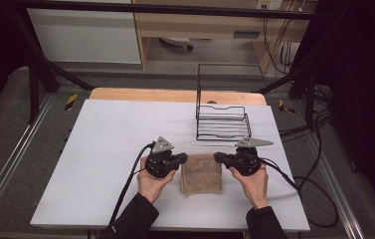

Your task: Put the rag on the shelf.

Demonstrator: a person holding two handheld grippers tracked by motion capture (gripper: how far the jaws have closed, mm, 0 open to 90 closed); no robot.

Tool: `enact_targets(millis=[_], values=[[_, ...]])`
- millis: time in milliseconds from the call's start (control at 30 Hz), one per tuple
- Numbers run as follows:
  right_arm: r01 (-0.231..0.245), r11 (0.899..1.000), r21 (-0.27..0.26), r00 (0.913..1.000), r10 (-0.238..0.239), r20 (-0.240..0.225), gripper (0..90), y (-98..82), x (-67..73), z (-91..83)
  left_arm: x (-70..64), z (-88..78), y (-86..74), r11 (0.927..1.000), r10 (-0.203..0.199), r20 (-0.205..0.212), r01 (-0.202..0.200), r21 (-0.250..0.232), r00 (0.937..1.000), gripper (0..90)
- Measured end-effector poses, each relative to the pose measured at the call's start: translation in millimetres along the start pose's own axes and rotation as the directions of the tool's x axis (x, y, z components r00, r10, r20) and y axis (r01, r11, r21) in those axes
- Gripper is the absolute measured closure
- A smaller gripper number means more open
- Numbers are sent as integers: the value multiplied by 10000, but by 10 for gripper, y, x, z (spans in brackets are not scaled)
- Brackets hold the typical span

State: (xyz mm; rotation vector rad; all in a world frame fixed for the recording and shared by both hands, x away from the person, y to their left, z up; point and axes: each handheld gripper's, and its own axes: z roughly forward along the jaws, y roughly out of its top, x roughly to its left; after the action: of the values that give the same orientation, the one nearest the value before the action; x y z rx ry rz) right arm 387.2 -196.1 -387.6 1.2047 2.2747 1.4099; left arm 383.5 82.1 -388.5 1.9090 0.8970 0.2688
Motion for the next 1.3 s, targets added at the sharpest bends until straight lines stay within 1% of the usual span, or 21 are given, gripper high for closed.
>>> enact_targets(millis=[100, 267, 400, 600, 800, 1000, 1133, 1300], values=[[58, 9999, -153, 10000, -58, 46, 857, 28, 16, -47, -24, -37, 49, 9998, 168, -5, -168, -129, 9999, 861], [156, 9987, -483, 9998, -152, 87, 858, 82, 42, -138, -70, -80, 129, 9990, 325, -37, -326, -322, 9995, 862], [302, 9972, -691, 9994, -289, 204, 859, 124, 57, -206, -105, -104, 195, 9977, 483, -64, -485, -483, 9988, 863], [434, 9941, -993, 9987, -405, 311, 859, 164, 65, -293, -149, -129, 282, 9961, 547, 6, -545, -691, 9985, 863], [666, 9902, -1230, 9968, -604, 530, 860, 217, 81, -376, -176, -132, 366, 9945, 665, -8, -664, -807, 9978, 863], [809, 9846, -1547, 9949, -704, 721, 860, 272, 94, -455, -211, -152, 451, 9914, 743, -28, -742, -1078, 9972, 863], [985, 9781, -1834, 9923, -828, 916, 860, 315, 112, -511, -234, -175, 535, 9884, 863, -75, -866, -1251, 9962, 864], [1032, 9715, -2135, 9916, -837, 983, 860, 366, 123, -584, -257, -206, 625, 9843, 948, -69, -948, -1489, 9955, 863]])
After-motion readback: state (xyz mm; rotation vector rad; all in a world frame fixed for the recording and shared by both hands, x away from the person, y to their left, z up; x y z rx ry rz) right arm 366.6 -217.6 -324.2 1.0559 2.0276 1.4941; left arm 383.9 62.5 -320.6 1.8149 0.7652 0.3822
